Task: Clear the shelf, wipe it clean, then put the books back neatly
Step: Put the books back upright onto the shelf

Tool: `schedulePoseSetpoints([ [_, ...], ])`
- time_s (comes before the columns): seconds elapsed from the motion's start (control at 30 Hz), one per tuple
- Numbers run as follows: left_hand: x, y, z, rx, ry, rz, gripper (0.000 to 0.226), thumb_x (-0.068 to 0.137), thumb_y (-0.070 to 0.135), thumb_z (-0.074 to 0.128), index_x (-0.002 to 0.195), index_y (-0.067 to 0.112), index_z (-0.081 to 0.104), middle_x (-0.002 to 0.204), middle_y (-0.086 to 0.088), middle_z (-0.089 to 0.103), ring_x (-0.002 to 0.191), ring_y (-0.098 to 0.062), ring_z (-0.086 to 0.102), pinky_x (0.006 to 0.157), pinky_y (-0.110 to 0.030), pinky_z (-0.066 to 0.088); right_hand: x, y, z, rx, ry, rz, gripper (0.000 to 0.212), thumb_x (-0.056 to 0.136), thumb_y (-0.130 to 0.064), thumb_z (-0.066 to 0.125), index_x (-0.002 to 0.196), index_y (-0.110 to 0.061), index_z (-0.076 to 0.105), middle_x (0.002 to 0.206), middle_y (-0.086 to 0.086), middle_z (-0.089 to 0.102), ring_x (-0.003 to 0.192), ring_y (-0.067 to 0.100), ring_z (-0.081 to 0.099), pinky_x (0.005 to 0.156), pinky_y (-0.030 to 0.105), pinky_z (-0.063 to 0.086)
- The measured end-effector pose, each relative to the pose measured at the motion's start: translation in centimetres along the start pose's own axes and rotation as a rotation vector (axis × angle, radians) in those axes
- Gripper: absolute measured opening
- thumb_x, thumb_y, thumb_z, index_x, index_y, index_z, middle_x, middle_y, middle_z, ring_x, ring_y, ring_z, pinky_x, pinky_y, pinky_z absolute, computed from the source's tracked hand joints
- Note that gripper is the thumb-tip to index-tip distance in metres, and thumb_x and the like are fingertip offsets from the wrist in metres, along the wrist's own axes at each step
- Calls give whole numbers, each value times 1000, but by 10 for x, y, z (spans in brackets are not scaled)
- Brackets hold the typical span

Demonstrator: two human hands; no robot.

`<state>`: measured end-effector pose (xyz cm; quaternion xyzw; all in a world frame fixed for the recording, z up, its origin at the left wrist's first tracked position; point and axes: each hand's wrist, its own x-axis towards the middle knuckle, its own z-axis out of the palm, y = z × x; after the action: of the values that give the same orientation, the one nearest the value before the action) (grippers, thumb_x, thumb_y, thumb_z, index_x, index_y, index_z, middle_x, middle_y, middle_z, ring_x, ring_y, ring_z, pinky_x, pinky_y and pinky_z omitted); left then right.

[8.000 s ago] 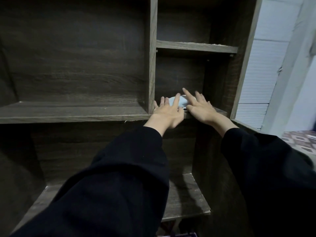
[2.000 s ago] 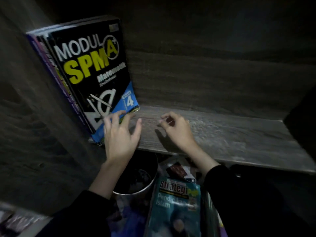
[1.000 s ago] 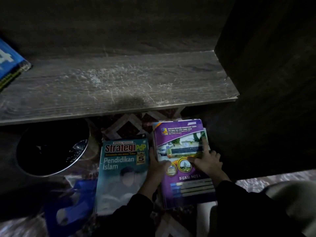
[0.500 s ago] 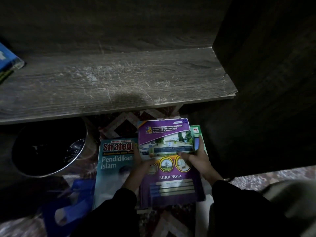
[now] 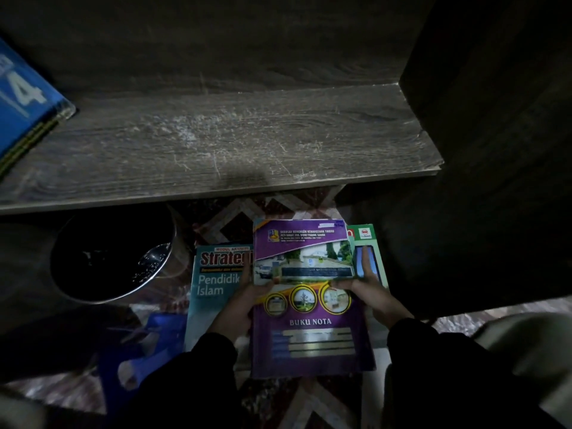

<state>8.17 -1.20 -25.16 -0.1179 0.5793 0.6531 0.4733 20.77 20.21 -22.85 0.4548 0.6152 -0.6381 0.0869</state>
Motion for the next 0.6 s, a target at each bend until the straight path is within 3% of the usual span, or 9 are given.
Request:
schedulePoseSetpoints([
  [0.1, -6, 4, -7, -72, 30, -29, 88, 89, -4, 57, 148, 44, 14, 126, -13, 62, 107, -32, 62, 87, -48, 51, -8, -4, 5, 42, -54, -2, 108, 80, -2, 71, 151, -34, -3, 129, -9, 48, 107, 11, 51, 84, 22, 40],
  [0.17, -12, 7, -4, -77, 20, -2, 84, 90, -6, 55, 149, 40, 17, 126, -14, 61, 101, -31, 64, 78, -44, 54, -8, -3, 8, 11, -87, -44, 110, 78, -2, 73, 148, -44, 0, 130, -11, 54, 104, 8, 59, 77, 18, 45],
  [0.23, -17, 9, 2, 26, 23, 71, 76, 92, -6, 52, 148, 38, 25, 128, -7, 60, 102, -28, 65, 72, -38, 57, -7, -2, 9, -51, -137, -57, 108, 76, -4, 75, 144, -52, 6, 127, -18, 54, 101, 6, 62, 80, 20, 49],
  [0.33, -28, 18, 7, 227, 12, 87, 60, 99, 4, 46, 142, 43, 33, 142, 4, 42, 124, -26, 51, 97, -45, 49, -20, -19, 12, -200, -223, -12, 98, 75, -6, 76, 149, -39, 20, 130, -16, 42, 106, 10, 59, 88, 20, 46],
  [0.43, -45, 35, 6, 342, -39, 16, 42, 99, 7, 43, 125, 38, 55, 145, -5, 44, 127, -28, 48, 107, -46, 40, -35, -42, 11, -272, -324, 77, 113, 53, -18, 80, 149, -34, 22, 147, -3, 38, 126, 20, 47, 106, 32, 39],
  [0.5, -61, 52, 5, 345, -8, -68, 43, 95, 1, 44, 128, 26, 57, 132, -7, 55, 111, -27, 59, 92, -38, 52, -49, -62, 13, -257, -370, 169, 104, 64, -9, 78, 149, -31, 24, 137, 4, 51, 114, 22, 57, 94, 33, 50],
  [0.6, -96, 84, 1, 333, -41, -223, 35, 89, -4, 49, 113, 19, 62, 90, -8, 71, 69, -20, 70, 55, -25, 56, -81, -92, 20, -205, -473, 240, 63, 83, 6, 65, 138, -13, 42, 103, 12, 72, 80, 22, 71, 64, 31, 59],
])
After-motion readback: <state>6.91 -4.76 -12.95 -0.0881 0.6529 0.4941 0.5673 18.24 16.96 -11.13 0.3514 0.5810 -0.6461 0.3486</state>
